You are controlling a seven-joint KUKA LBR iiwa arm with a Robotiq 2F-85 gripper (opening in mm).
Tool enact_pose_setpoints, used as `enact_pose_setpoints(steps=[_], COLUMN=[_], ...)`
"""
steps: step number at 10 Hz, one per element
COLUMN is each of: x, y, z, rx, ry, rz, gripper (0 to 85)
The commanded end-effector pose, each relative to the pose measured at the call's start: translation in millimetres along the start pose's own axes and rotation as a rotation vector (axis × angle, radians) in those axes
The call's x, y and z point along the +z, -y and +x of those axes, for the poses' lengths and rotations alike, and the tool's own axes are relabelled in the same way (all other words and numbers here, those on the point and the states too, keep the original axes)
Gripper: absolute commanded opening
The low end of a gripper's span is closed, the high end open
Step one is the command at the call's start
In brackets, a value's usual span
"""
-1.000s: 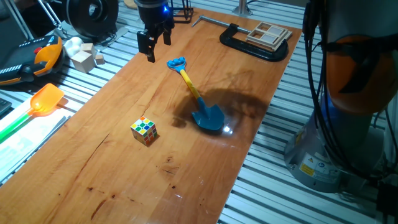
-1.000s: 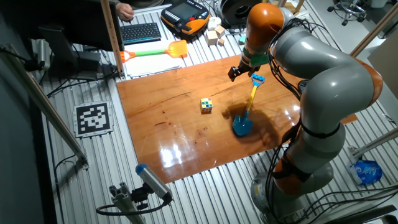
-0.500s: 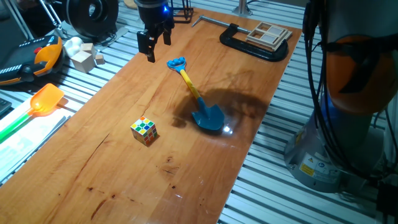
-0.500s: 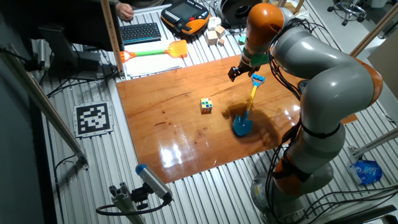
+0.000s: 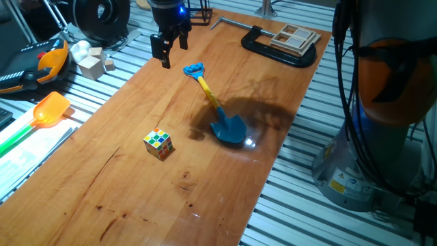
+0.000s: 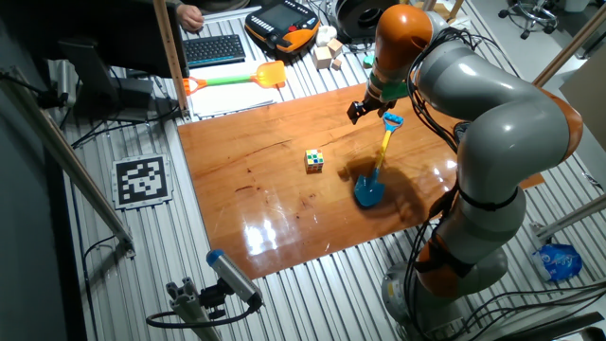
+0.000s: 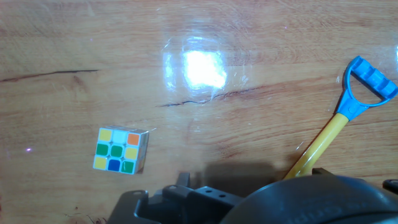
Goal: Use a shovel to scoop up an object
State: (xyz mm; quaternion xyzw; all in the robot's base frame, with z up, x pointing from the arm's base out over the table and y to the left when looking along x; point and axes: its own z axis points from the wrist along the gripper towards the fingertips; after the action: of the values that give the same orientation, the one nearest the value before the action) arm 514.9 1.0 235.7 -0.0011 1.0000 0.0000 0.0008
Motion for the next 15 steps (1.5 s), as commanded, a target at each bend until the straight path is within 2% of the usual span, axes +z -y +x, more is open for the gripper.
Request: enact_pose_setpoints(steps=[1,4,7,8,10,13,15], x=[-0.8,-7.8,-6.6,-5.8,-1.1,5.7,16.9], y=[-0.2,-3.2,2.1,3.9,13.2,25.9,42.5], z=[0.3,2.8,3.1,3.1,3.3,4.4,6.1], rx=[0.007,0.011,0.009,0.009,0.005,-0.003,-0.009], ry=[-0.058,-0.062,-0.060,-0.060,-0.059,-0.049,-0.032], rz=[0.182,0.192,0.198,0.193,0.153,0.139,0.124], gripper=[17.0,17.0,17.0,17.0,17.0,17.0,17.0])
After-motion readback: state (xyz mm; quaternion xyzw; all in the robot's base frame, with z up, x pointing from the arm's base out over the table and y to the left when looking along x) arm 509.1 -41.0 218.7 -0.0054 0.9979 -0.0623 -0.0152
